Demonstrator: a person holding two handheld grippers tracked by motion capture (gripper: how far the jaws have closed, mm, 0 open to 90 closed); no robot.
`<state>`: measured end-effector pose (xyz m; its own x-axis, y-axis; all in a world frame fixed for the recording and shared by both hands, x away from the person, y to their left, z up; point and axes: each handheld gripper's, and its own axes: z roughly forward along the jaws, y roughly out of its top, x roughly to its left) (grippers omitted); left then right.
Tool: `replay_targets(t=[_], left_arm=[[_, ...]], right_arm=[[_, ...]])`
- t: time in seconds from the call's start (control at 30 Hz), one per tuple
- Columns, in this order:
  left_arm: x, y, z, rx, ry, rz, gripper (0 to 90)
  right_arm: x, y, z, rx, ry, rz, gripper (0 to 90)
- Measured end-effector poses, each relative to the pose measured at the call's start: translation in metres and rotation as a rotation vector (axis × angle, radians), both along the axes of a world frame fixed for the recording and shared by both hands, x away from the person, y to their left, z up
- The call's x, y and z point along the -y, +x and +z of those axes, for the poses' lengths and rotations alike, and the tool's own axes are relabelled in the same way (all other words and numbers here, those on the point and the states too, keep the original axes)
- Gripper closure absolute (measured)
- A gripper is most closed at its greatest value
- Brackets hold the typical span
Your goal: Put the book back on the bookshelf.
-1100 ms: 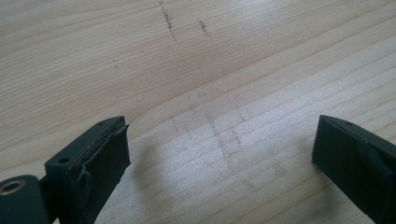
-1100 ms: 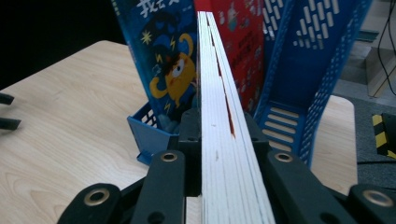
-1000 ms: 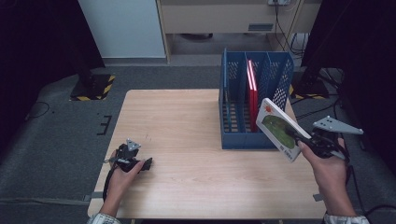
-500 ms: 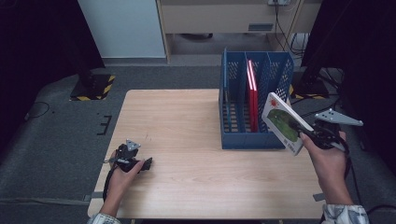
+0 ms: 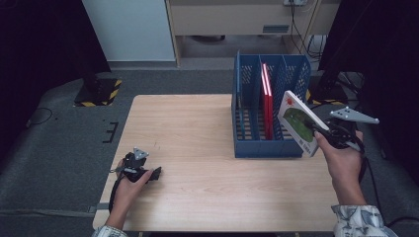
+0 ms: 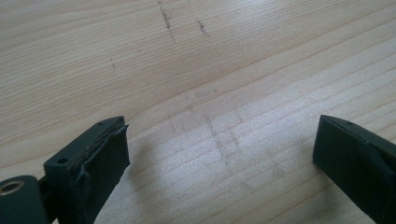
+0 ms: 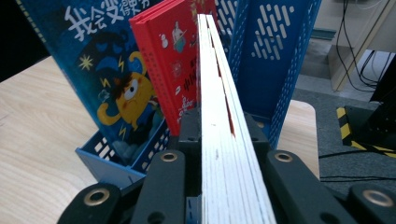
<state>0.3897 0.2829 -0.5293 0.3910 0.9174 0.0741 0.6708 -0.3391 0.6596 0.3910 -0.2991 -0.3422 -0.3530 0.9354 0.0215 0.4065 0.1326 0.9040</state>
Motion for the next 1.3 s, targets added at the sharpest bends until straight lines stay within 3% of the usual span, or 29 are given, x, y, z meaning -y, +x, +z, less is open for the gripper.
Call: replay_targets(t=[0.33,0.73,1.07,1.3], left_arm=[[0.001,-0.001,0.0,0.001,-0.004,0.0,2.5],[0.001,0.0,-0.001,0.001,-0.006,-0.004,2.4],[0.001,0.0,-0.001,0.002,-0.008,-0.002,2.4],[0.0,0.0,-0.001,0.001,-0.011,-0.003,2.2]], right_arm=[[-0.002,0.015,0.006,0.006,-0.002,-0.032,76.0],[-0.003,0.021,0.007,0.008,-0.012,-0.056,76.0],[-0.002,0.025,0.006,0.005,-0.017,-0.08,75.9],[-0.002,0.038,0.0,-0.005,-0.018,-0.11,76.0]])
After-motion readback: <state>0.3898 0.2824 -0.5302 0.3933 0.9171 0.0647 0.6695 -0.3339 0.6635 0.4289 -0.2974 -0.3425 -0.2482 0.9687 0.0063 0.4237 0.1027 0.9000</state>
